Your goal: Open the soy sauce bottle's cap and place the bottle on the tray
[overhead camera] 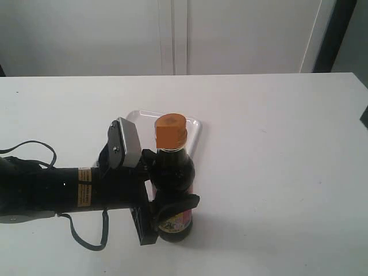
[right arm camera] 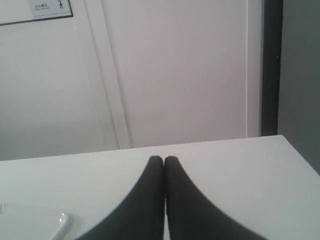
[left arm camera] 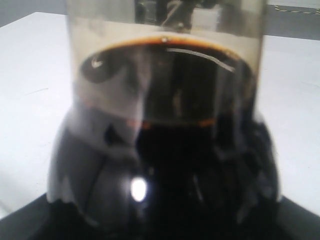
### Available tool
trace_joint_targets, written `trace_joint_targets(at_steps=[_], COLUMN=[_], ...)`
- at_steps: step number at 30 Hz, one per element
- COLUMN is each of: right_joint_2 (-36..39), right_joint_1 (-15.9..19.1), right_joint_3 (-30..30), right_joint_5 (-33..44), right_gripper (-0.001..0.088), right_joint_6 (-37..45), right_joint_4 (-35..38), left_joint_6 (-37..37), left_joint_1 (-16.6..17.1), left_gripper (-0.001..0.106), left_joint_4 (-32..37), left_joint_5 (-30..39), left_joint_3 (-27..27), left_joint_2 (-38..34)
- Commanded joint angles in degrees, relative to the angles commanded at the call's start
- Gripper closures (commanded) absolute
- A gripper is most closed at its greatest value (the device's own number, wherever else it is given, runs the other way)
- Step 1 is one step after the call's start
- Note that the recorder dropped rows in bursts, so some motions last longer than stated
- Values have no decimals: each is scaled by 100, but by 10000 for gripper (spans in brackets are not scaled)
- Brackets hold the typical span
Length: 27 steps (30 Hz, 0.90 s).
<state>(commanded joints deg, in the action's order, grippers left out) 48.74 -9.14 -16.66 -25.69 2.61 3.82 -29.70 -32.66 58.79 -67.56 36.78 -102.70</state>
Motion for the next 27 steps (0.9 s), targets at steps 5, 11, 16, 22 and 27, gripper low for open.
trace_joint_targets(at_steps=[5,11,16,22,27], right_joint_2=[700,1563,2019,2408,2621], right_joint_1=[-651,-1045,-1415,-2034,-2633], right_joint_3=[0,3,3,-107,-469], right_joint_5=[-199,-870,-1072,-1141,-949], right_gripper=[868,868,868,868,868], right_joint_6=[324,789,1463,3157,5388], right_joint_4=[13,84,481,1778,3191], left_joint_6=[0,0,0,0,0], left_joint_1=[0,0,0,0,0], left_gripper=[1053,1053,1053,1053,1053], left_joint_4=[0,0,0,0,0], left_joint_5=[0,0,0,21,21], left_joint_3=[0,0,0,0,0], left_joint_2=[0,0,0,0,0])
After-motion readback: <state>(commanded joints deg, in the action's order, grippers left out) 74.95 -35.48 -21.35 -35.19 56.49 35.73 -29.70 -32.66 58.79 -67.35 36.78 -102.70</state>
